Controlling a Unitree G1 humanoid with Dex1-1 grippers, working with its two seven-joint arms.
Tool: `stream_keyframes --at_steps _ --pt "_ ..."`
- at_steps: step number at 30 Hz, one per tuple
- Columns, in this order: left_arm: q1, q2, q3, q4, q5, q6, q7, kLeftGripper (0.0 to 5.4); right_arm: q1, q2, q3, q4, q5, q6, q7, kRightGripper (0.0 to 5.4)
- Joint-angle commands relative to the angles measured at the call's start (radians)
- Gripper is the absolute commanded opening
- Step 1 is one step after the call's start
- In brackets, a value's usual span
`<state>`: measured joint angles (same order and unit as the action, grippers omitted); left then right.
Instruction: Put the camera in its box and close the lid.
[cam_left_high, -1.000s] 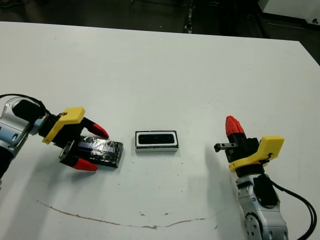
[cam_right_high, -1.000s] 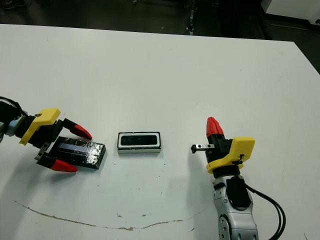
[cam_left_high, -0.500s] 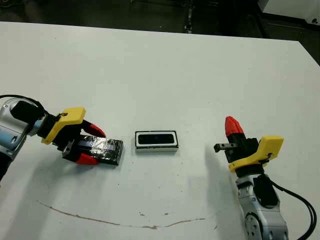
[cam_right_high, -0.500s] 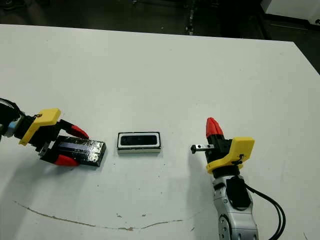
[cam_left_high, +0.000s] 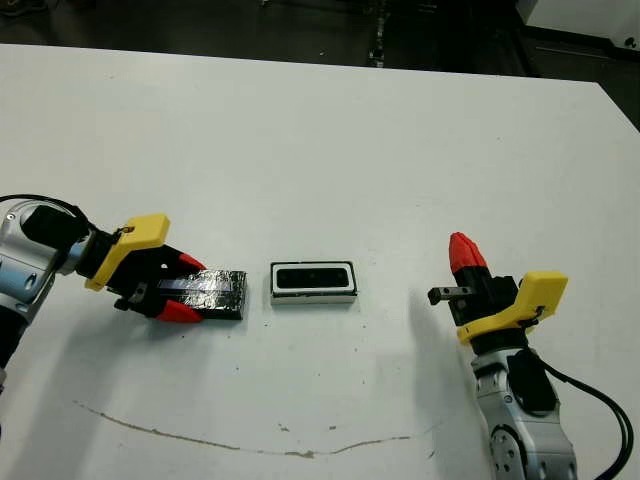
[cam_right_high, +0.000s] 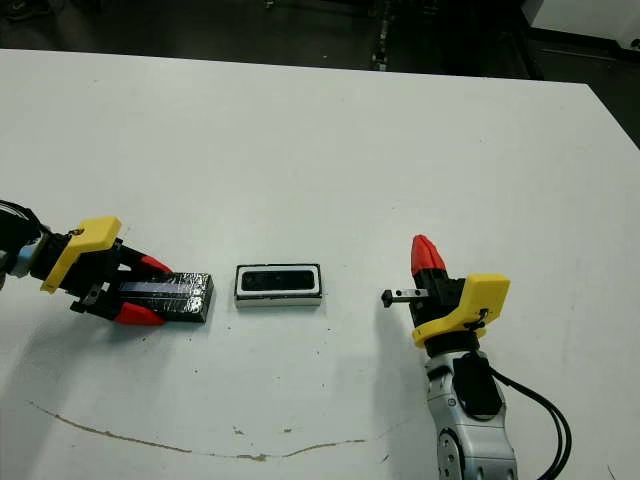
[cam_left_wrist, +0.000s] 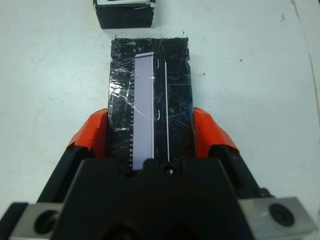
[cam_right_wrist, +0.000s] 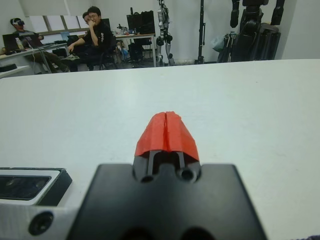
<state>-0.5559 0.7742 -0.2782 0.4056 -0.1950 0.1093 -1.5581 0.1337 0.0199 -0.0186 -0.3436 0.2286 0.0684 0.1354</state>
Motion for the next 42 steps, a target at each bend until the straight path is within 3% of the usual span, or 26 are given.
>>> stream_keyframes --at_steps 1,4,8,11,24,42 --pt "0.018 -0.025 0.055 -0.007 -0.047 0.09 0.039 3.16 0.014 -0.008 -0.004 0.007 0.001 0.009 -0.003 0.0" --pt "0.039 -0.048 0.128 -0.048 -0.106 0.183 0.108 3.16 0.017 -0.007 -0.002 0.003 0.004 0.014 -0.003 0.0" --pt "0.088 -0.102 0.211 -0.15 -0.171 0.225 0.229 3.16 0.016 -0.007 0.002 0.006 0.005 0.009 0.001 0.0" --pt "0.099 -0.139 0.222 -0.208 -0.189 0.281 0.31 3.16 0.017 -0.008 0.004 0.006 0.002 0.012 0.0 0.0" --pt "0.066 -0.278 0.148 -0.156 -0.164 0.239 0.333 3.16 0.023 -0.006 0.015 0.003 -0.015 0.007 -0.01 0.0" --pt "0.05 -0.311 0.059 -0.052 -0.095 0.197 0.294 3.16 0.024 -0.005 0.017 0.002 -0.007 0.007 -0.007 0.0"
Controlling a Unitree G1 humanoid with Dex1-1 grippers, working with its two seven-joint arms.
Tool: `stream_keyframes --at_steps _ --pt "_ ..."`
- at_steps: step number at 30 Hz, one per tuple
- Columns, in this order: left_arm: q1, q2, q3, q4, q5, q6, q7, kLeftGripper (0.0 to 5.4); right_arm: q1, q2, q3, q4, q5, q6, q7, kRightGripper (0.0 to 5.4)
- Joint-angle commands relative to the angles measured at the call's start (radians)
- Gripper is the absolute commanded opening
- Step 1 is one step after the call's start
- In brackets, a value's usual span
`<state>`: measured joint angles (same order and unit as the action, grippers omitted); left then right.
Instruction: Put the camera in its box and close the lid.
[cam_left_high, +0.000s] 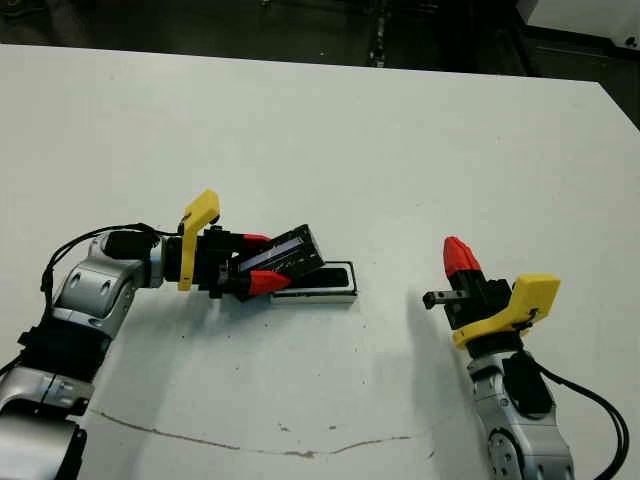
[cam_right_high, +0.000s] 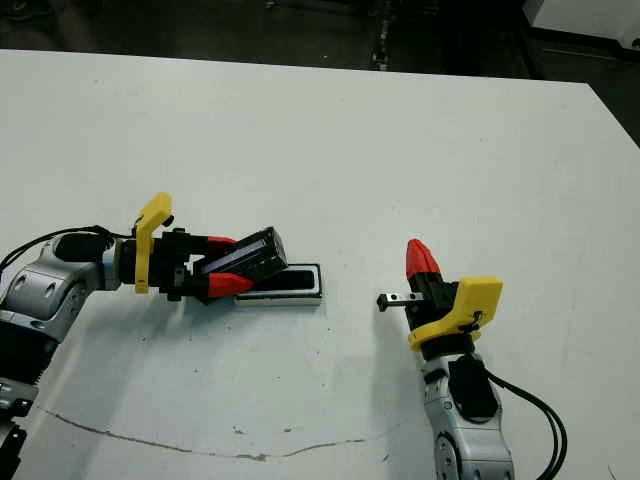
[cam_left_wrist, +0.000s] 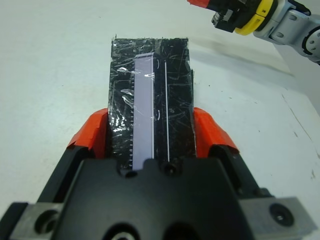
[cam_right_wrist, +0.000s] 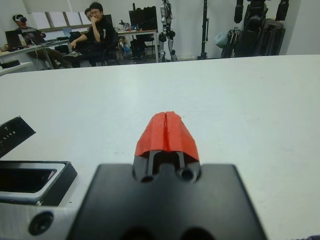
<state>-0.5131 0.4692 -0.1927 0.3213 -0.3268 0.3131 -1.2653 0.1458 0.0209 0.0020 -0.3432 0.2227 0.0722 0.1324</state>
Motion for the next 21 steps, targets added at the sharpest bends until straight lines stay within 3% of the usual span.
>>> stream_keyframes --at_steps 1,8,21 --pt "0.004 -0.007 -0.03 0.037 0.039 -0.01 0.0 3.16 0.011 -0.007 -0.003 0.003 -0.003 0.001 -0.003 0.0" --pt "-0.006 -0.022 -0.045 0.039 0.032 -0.013 -0.008 3.16 0.009 -0.006 -0.001 0.0 0.002 0.01 -0.005 0.0" --pt "0.092 -0.053 0.01 -0.233 -0.101 0.191 0.064 3.16 0.004 -0.01 -0.003 -0.004 0.011 0.019 0.0 0.0"
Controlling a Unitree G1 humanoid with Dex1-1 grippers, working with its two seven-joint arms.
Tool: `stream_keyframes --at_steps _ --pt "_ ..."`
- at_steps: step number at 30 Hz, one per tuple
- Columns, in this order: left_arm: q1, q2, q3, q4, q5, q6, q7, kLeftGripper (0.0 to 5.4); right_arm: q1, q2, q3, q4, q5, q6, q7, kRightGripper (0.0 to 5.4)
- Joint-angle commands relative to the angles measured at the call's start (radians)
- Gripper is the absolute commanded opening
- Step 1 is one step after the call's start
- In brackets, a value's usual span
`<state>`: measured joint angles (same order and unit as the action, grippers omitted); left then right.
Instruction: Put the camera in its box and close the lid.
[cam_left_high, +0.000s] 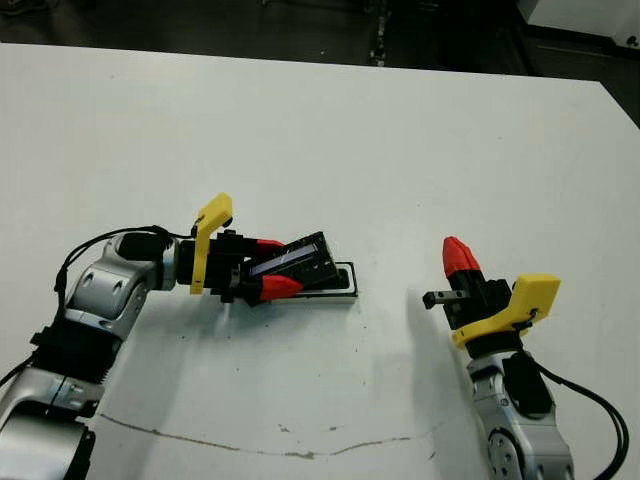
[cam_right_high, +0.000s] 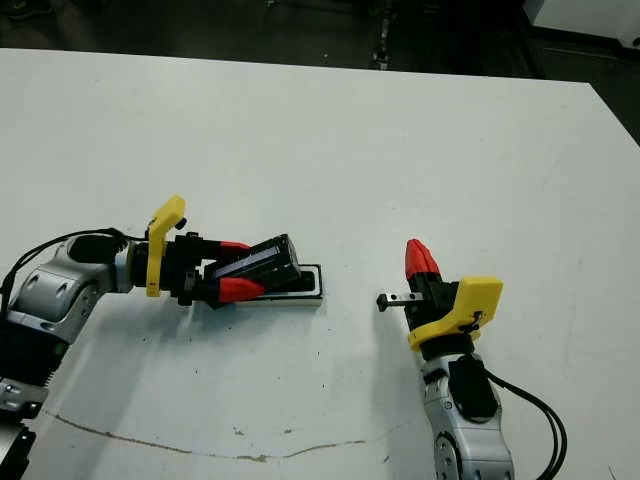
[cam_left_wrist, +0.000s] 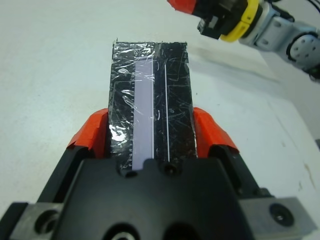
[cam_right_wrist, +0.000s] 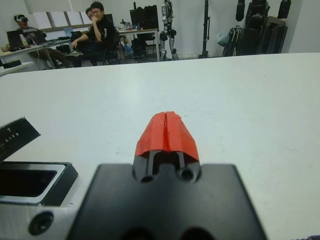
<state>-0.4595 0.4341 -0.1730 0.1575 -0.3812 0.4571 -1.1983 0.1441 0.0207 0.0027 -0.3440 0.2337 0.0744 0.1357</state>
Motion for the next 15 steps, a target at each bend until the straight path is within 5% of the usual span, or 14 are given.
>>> stream_keyframes --at_steps 1,9,15 --pt "0.045 -0.018 -0.01 -0.086 -0.051 0.062 0.006 3.16 0.006 -0.011 -0.003 -0.004 -0.003 0.017 -0.004 0.0" --pt "0.069 -0.02 -0.018 -0.124 -0.052 0.077 0.022 3.16 0.005 -0.009 -0.006 -0.007 0.007 0.024 -0.003 0.0" --pt "0.061 0.006 -0.068 -0.099 0.046 -0.008 0.045 3.16 0.007 -0.008 -0.008 -0.004 0.01 0.023 -0.001 0.0"
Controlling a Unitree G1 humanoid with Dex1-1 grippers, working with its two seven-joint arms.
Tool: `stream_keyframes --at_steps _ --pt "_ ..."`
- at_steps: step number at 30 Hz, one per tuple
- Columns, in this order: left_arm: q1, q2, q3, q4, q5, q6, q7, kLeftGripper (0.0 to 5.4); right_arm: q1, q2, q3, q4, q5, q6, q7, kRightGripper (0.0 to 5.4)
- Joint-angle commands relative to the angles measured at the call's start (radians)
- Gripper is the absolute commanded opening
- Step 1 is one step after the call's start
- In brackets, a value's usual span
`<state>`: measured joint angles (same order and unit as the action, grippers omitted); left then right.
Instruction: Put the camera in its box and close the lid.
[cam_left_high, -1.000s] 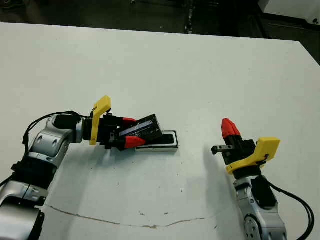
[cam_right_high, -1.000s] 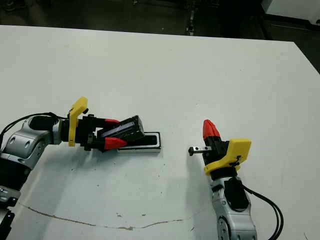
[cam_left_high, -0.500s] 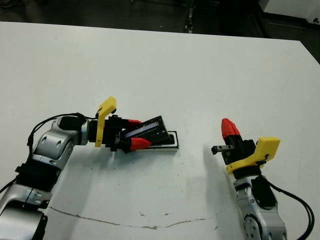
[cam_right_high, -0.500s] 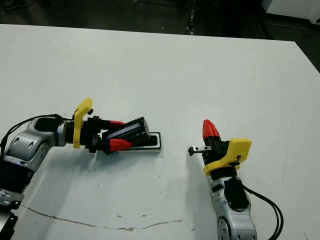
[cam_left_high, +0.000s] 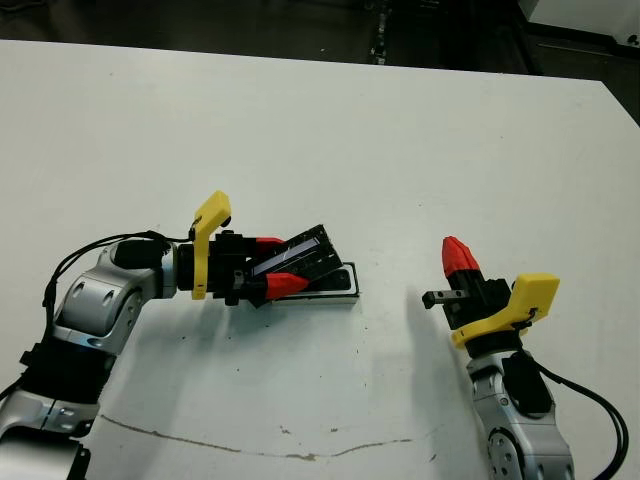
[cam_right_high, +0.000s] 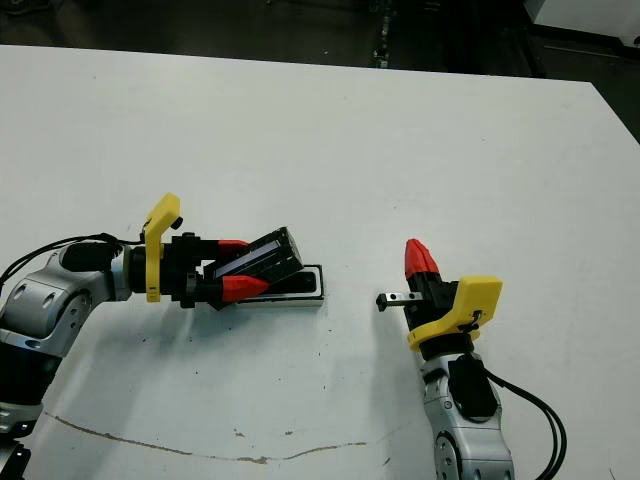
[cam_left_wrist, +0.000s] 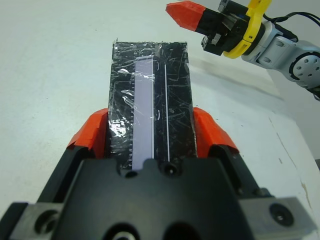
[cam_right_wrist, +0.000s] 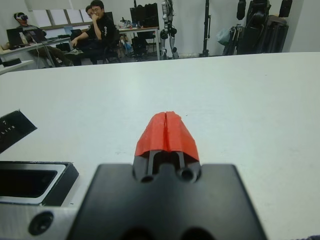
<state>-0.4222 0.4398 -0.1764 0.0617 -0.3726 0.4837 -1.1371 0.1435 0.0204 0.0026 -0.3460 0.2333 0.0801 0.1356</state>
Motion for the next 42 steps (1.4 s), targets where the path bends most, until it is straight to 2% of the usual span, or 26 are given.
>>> stream_keyframes --at_steps 1,6,12,15,24,30,37,42 --pt "0.023 0.004 -0.077 0.002 0.065 -0.066 -0.009 3.16 0.007 -0.008 -0.008 -0.003 0.012 0.02 -0.002 0.0" --pt "0.006 0.005 -0.141 0.072 0.19 -0.212 0.024 3.16 0.007 -0.014 -0.006 -0.001 0.008 0.016 0.001 0.0" --pt "-0.044 -0.024 -0.192 0.197 0.254 -0.348 0.015 3.16 0.008 -0.013 -0.004 0.002 0.008 0.008 0.002 0.0" --pt "-0.065 -0.028 -0.206 0.219 0.266 -0.365 0.008 3.16 0.01 -0.011 -0.004 0.0 0.006 0.014 -0.004 0.0" --pt "-0.1 -0.041 -0.203 0.256 0.225 -0.324 -0.061 3.16 0.016 -0.01 -0.001 -0.008 0.0 0.023 -0.01 0.0" --pt "-0.112 -0.065 -0.202 0.301 0.225 -0.328 -0.067 3.16 0.016 -0.009 0.001 -0.006 -0.001 0.017 -0.006 0.0" --pt "-0.176 -0.134 -0.232 0.444 0.26 -0.341 -0.071 3.16 0.02 -0.006 0.002 -0.008 -0.005 0.024 -0.013 0.0" --pt "-0.206 -0.175 -0.266 0.488 0.3 -0.408 -0.061 3.16 0.021 -0.006 0.001 -0.006 0.003 0.023 -0.008 0.0"
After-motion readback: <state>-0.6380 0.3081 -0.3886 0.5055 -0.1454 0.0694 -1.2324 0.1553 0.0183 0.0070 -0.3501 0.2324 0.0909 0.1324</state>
